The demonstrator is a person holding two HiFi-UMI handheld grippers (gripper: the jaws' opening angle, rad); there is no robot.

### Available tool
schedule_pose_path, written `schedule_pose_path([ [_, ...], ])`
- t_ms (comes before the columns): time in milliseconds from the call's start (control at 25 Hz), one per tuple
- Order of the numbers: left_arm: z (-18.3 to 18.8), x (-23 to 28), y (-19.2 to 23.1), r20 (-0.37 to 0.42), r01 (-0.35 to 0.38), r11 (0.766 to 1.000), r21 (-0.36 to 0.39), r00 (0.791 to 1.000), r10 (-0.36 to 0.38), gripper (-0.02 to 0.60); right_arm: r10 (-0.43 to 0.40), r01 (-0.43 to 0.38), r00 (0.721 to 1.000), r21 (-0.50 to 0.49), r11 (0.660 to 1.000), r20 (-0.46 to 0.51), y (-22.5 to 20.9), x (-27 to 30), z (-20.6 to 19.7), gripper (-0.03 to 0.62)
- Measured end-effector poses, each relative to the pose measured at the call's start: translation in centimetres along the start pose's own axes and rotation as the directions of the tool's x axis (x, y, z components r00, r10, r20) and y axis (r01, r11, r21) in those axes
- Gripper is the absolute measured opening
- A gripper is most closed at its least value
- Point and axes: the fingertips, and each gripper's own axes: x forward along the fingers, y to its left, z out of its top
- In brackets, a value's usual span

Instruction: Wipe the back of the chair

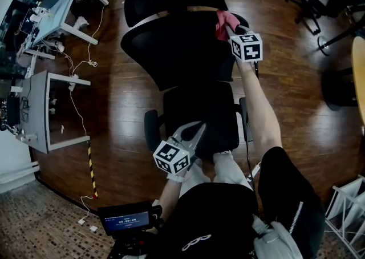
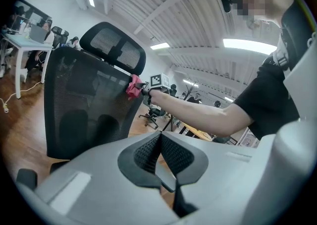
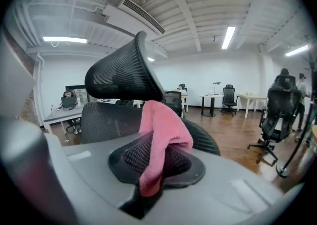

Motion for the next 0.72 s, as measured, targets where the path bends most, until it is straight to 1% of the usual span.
schedule_pose_path([
  [240, -0.3, 1.0, -0.9, -0.011, 0.015, 1.000, 0.007, 1.000, -0.015, -0.008, -0.037, 0.037, 0.999, 0.018, 0.999, 0.010, -2.6, -1.8, -0.5, 0.043],
  [720, -0.8, 1.3, -1.8, -0.017, 0.035, 0.999, 0.012, 0.999, -0.035, -0.008, -0.125, 0.125, 0.992, 0.036, 0.991, -0.011, -6.0, -4.1, -1.8, 0.044],
])
